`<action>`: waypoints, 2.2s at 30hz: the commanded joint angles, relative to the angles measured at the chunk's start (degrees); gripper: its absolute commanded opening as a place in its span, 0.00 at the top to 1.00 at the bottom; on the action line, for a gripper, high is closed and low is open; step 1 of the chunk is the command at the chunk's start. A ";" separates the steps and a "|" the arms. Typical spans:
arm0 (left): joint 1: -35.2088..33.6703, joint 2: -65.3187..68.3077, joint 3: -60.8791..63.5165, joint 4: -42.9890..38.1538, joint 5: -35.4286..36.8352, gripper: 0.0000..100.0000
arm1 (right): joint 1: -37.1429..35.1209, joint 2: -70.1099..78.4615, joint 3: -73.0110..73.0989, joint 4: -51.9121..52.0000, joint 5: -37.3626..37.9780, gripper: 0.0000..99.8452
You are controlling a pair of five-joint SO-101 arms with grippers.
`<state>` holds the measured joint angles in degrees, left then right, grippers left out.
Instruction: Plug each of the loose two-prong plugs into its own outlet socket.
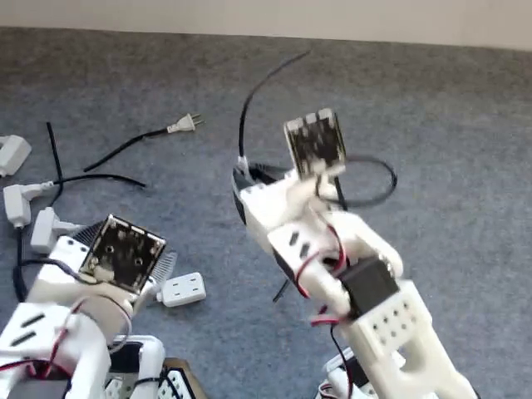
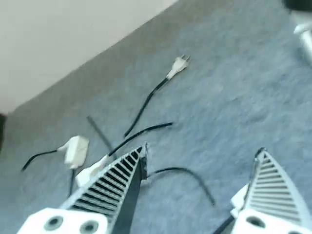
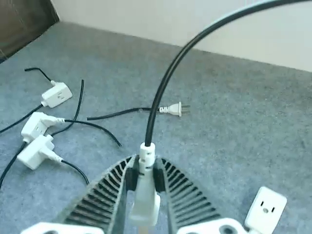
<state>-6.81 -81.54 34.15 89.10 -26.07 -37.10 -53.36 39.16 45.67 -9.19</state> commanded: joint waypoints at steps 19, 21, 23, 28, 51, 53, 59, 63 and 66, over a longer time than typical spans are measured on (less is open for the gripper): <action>19.21 -9.80 26.68 -22.68 8.44 0.63 | -7.69 -6.02 14.99 -6.29 -0.88 1.00; 20.35 -9.80 28.70 -25.93 8.53 0.63 | -7.78 -6.02 14.90 -6.29 -0.88 1.00; 21.58 -9.80 30.81 -28.84 8.62 0.63 | -8.48 -6.02 14.81 -6.20 -0.88 1.00; 18.95 -9.80 35.47 -33.93 8.44 0.63 | -11.03 -5.93 14.64 -3.03 -0.70 1.00; 9.01 -9.80 36.88 -35.16 6.15 0.63 | -5.14 -5.93 5.93 20.35 9.41 1.00; 8.84 -9.80 36.88 -34.99 6.07 0.63 | -4.88 -5.93 5.93 20.62 10.02 1.00; 10.24 -10.24 36.62 -32.53 5.98 0.63 | -4.88 -5.23 5.93 20.53 11.43 1.00; 5.41 -9.80 36.35 -31.12 5.98 0.63 | -4.53 1.01 5.49 20.62 11.25 1.00; -4.62 -9.63 36.35 -32.44 5.98 0.63 | -3.91 9.45 -0.04 22.55 10.73 1.00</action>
<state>-0.75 -91.65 71.52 57.80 -19.74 -42.73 -53.27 46.55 66.15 1.54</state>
